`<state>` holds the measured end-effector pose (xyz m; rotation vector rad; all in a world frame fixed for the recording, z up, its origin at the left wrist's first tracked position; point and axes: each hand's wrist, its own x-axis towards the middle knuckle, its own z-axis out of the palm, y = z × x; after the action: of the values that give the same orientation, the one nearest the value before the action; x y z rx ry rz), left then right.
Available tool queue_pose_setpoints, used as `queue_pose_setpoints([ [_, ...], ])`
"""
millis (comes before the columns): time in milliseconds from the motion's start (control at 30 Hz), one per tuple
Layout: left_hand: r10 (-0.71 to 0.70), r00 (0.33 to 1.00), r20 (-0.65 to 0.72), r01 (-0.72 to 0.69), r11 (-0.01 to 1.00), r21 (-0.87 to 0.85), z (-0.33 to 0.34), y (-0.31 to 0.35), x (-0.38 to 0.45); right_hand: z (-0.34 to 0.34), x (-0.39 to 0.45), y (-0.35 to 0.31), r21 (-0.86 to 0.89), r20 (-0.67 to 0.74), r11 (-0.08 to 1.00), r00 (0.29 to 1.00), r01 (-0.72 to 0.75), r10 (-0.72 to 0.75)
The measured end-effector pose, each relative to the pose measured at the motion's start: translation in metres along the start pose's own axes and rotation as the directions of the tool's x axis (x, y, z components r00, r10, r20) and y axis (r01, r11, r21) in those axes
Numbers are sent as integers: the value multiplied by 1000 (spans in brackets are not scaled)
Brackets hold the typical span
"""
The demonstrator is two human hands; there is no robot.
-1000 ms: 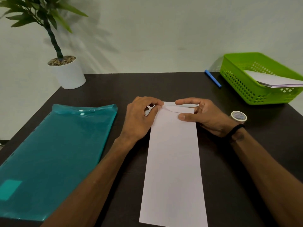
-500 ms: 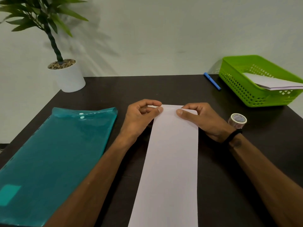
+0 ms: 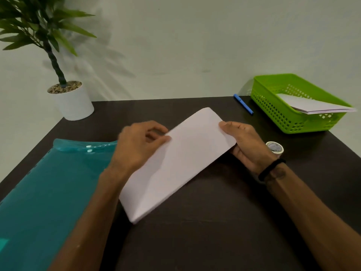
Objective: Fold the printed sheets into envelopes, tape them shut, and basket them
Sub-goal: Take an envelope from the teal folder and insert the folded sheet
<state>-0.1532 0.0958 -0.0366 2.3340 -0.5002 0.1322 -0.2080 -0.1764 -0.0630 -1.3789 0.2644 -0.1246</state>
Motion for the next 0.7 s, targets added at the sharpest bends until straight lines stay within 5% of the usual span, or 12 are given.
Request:
queue_pose_setpoints([
  [67,139,963,-232,-97,978,186,-7,-2,-1,-4,-2,-2,-77,62,996,998,34,-29],
  [167,300,876,-378,-192,935,297,-6,-3,2,-8,-7,-2,-176,163,981,985,83,-54],
  [333,420,813,-402,-242,873,424,3,-13,6,-9,-11,2,-307,262,940,963,152,-70],
  [700,379,818,-433,-254,913,318,5,-21,8,-9,-10,6,-230,353,968,936,96,-8],
])
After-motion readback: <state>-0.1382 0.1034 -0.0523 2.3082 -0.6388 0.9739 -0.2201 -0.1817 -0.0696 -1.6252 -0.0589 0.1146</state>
